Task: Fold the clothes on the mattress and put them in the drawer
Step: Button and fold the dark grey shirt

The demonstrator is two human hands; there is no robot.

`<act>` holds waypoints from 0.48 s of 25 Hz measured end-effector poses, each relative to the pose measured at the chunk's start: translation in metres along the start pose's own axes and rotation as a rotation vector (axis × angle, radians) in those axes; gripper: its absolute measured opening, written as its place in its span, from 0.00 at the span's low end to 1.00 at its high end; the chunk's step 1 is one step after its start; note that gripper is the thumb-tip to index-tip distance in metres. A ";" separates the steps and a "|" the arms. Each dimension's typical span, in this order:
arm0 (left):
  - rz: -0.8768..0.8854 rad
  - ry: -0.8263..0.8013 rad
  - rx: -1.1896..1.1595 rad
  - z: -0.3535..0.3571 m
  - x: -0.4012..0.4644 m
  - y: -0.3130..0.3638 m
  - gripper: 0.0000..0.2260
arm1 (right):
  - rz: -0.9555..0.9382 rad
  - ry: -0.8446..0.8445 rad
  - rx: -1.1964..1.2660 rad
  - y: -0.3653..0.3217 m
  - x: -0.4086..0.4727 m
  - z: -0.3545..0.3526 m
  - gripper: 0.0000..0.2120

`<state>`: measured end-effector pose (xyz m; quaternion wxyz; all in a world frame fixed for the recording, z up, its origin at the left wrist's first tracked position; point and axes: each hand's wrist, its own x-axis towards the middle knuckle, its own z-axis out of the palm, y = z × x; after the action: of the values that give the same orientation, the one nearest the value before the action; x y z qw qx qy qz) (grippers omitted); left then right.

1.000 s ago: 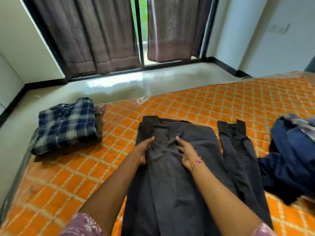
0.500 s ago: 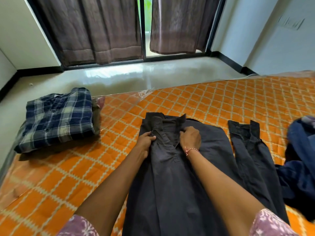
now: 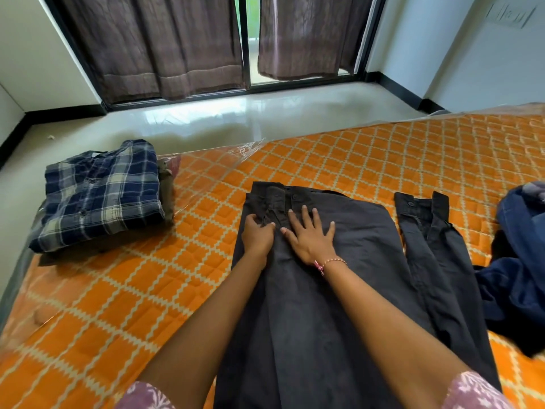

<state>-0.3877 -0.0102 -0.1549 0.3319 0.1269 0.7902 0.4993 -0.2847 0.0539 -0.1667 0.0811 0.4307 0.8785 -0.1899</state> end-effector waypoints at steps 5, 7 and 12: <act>-0.087 0.022 0.103 -0.013 -0.087 -0.045 0.16 | 0.073 0.020 -0.019 0.007 -0.101 0.045 0.46; -0.123 -0.021 0.111 -0.019 -0.121 -0.071 0.15 | 0.089 0.023 0.010 0.000 -0.138 0.055 0.59; -0.146 -0.147 0.179 -0.046 -0.186 -0.109 0.04 | 0.113 -0.049 0.044 -0.021 -0.245 0.074 0.53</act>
<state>-0.2642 -0.1923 -0.1632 0.4117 0.1345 0.8123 0.3906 -0.1518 -0.1660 -0.1539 0.1036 0.4767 0.8461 -0.2146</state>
